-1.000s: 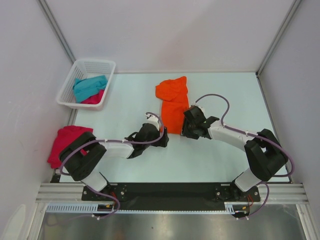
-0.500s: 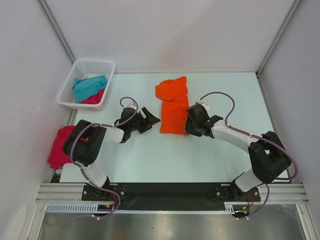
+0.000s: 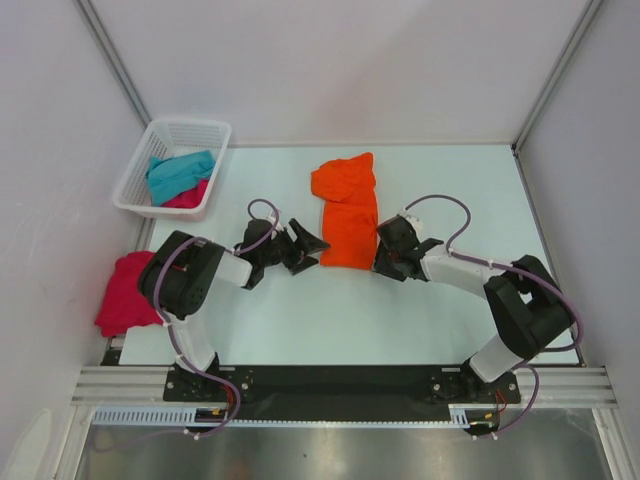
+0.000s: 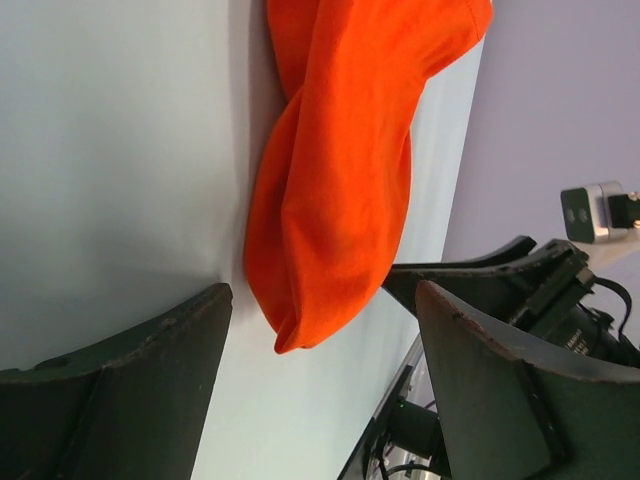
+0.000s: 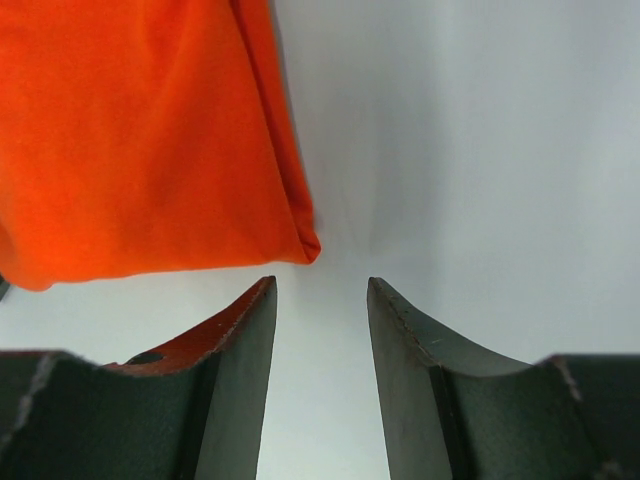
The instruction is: Fold and stack the t-shirts
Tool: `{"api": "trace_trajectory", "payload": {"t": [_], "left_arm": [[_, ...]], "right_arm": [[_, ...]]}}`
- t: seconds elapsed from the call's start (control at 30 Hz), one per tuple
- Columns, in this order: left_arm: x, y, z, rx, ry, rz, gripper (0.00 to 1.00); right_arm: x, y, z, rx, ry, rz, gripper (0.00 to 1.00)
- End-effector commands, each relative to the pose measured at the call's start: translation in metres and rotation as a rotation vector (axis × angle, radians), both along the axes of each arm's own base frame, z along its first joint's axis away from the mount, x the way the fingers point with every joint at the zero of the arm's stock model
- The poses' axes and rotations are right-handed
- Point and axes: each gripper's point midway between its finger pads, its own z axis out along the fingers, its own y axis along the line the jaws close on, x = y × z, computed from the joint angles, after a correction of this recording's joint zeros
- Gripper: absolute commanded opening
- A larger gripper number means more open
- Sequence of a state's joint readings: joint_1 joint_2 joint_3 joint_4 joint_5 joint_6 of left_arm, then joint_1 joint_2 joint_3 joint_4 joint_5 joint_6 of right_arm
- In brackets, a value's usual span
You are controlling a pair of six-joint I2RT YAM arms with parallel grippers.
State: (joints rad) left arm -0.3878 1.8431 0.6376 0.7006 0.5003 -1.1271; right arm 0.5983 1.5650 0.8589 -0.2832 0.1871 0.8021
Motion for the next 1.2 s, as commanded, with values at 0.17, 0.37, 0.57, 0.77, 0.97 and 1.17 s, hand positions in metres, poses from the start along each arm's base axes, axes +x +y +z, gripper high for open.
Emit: {"api": "trace_trajectory", "payload": {"t": [0.17,0.37,0.57,0.77,0.97,1.17], "left_arm": [[-0.024,0.012,-0.030,0.087,0.098,-0.012,0.82],[-0.026,0.013,-0.040,0.099,0.113,-0.017,0.82],[-0.025,0.010,-0.043,0.100,0.120,-0.022,0.81],[-0.022,0.002,-0.043,0.101,0.119,-0.031,0.79],[-0.014,-0.010,-0.041,0.089,0.115,-0.038,0.79],[-0.011,-0.016,-0.035,0.084,0.109,-0.046,0.79]], "right_arm": [[0.026,0.010,-0.013,0.074,-0.036,-0.046,0.47],[0.031,0.009,-0.012,0.075,-0.044,-0.050,0.48],[0.032,0.006,-0.014,0.082,-0.038,-0.060,0.47],[0.028,0.009,0.011,0.091,-0.080,-0.045,0.47],[0.026,0.009,0.039,0.077,-0.135,-0.029,0.47],[0.032,0.008,0.020,0.054,-0.092,-0.019,0.48]]}}
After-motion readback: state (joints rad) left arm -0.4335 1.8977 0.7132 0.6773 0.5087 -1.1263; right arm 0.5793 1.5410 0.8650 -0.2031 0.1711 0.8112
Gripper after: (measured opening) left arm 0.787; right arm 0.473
